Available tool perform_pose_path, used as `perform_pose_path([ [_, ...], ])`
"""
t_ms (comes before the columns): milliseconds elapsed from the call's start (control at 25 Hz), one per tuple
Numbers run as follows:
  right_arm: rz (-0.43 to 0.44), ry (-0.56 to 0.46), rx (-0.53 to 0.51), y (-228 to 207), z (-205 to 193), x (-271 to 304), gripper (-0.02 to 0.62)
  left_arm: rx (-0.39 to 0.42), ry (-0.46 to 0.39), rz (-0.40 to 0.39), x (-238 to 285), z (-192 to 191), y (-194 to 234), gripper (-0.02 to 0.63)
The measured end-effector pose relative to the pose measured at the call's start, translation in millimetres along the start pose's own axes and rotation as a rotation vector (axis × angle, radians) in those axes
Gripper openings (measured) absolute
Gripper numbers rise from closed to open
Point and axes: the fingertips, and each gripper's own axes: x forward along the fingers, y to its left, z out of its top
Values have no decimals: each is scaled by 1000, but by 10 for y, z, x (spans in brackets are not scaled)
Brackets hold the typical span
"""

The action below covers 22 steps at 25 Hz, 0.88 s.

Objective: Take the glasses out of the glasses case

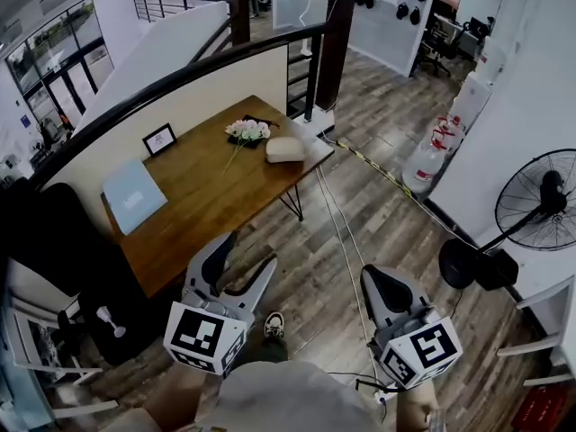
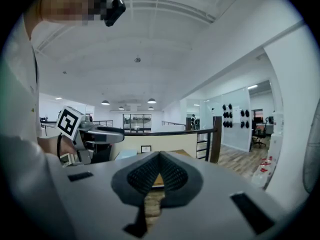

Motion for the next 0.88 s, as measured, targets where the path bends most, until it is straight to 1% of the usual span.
perform_pose_path([
  [40,-2,3,-1,-34,45,133,3,0,-11,3,80,42,123,280],
  [120,-6,8,-2,-98,130,413,3,-4,-32,12,238,119,378,246],
  [200,-7,12,-12,-145,196,702,3,-10,-34,5,407,137,601,244],
  [320,-1,14,-55,-151,278,1103,3,0,-26,-10,641,115,883,244],
  [440,20,-13,-66,-119,377,1392,3,6,-26,-3,801,109,1126,244],
  [560,28,-17,-44,-183,400,1586,3,-14,-19,-8,955,70,1272,245],
  [680,8,4,-42,-341,350,1758,3,-12,0,-21,1133,-6,1375,245],
  [800,-18,23,-78,-513,324,1904,3,-1,16,-25,1346,-41,1456,249],
  [880,-19,22,-94,-638,338,2016,3,1,18,-25,1512,-37,1496,251],
])
